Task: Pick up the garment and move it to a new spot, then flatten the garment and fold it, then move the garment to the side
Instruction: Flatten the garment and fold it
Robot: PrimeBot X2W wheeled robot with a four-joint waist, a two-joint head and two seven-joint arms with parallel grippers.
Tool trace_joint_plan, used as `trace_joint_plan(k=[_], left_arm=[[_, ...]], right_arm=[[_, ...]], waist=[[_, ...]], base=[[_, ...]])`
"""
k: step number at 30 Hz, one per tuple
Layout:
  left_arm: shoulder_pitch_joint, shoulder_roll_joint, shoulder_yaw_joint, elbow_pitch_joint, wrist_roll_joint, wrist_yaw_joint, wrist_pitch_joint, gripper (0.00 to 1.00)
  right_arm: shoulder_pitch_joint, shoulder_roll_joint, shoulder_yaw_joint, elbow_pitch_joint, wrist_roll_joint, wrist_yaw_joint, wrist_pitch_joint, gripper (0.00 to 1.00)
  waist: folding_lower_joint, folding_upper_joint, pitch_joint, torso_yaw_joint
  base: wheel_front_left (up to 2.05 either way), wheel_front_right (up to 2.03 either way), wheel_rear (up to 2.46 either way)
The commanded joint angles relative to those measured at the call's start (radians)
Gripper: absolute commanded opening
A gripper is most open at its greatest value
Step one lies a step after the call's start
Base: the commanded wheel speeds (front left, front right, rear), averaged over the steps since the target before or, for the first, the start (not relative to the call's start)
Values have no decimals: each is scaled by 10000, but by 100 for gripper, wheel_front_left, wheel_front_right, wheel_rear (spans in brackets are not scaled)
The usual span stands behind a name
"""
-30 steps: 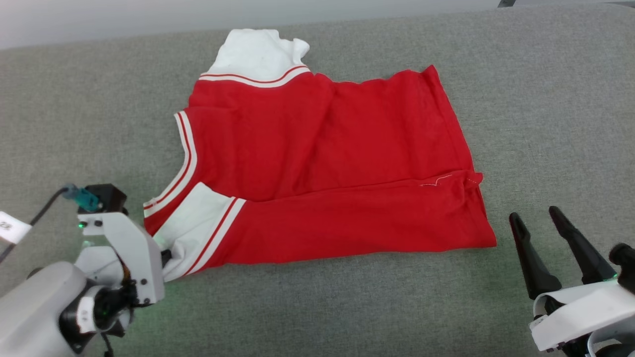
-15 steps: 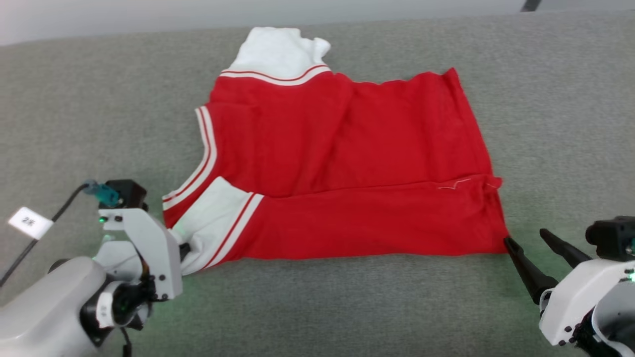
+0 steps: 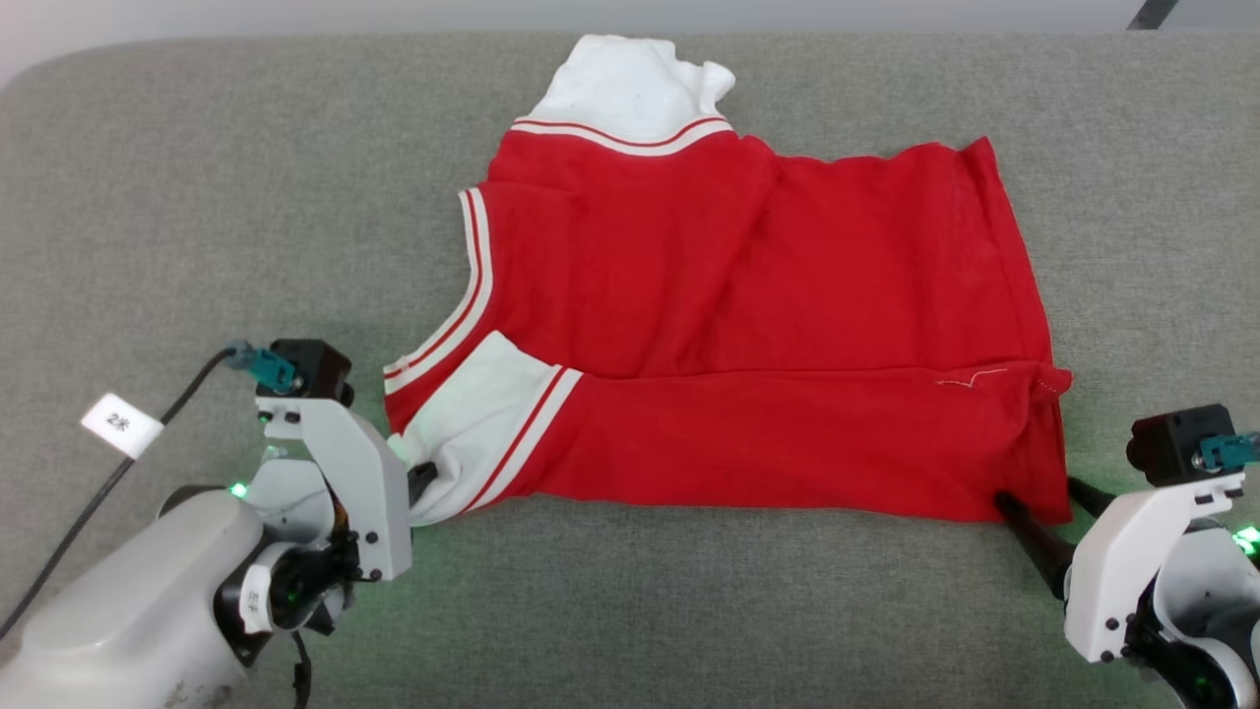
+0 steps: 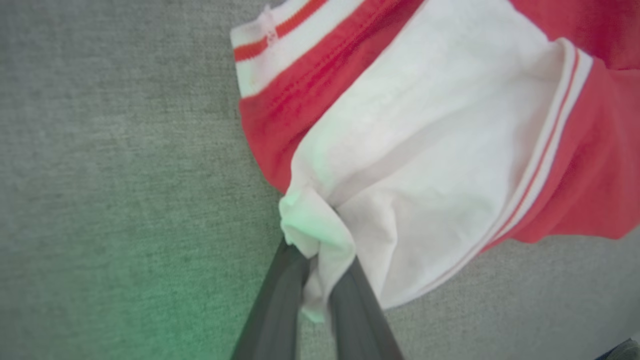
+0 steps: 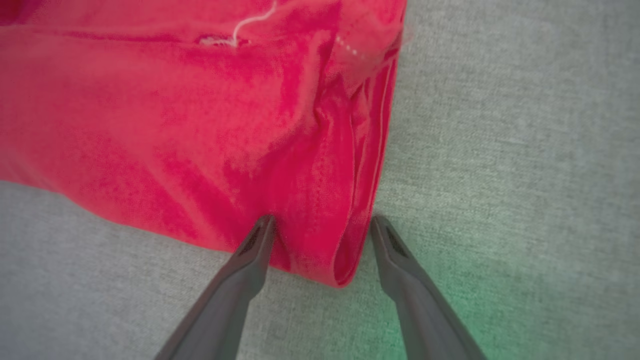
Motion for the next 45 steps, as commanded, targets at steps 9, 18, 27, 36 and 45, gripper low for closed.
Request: trace_joint_plan(k=[9, 18, 27, 36, 45], left_arm=[[319, -456, -361, 559, -49, -347, 77, 0], [289, -312, -218, 699, -120, -519, 29, 0], [333, 290, -50, -41, -98, -193, 56, 0], [902, 1031, -116, -1459, -64, 530, 168, 0], [1778, 1695, -132, -3121, -264, 1511, 105, 0]], right_arm=[[-457, -52, 250, 1081, -118, -11, 22, 0], [-730, -310, 311, 1027, 163, -12, -141, 0], [-440, -692, 146, 483, 410, -12, 126, 0], [371, -1122, -207, -523, 622, -11, 870, 0], [1668, -1054, -794, -1665, 763, -11, 1793, 0]], waist=[[0, 0, 3, 75], [0, 0, -207, 72], [0, 0, -647, 119], [0, 0, -1113, 191], [0, 0, -1279, 190]], base=[[0, 0, 0], [0, 0, 0], [0, 0, 0], [0, 0, 0], [0, 0, 0]])
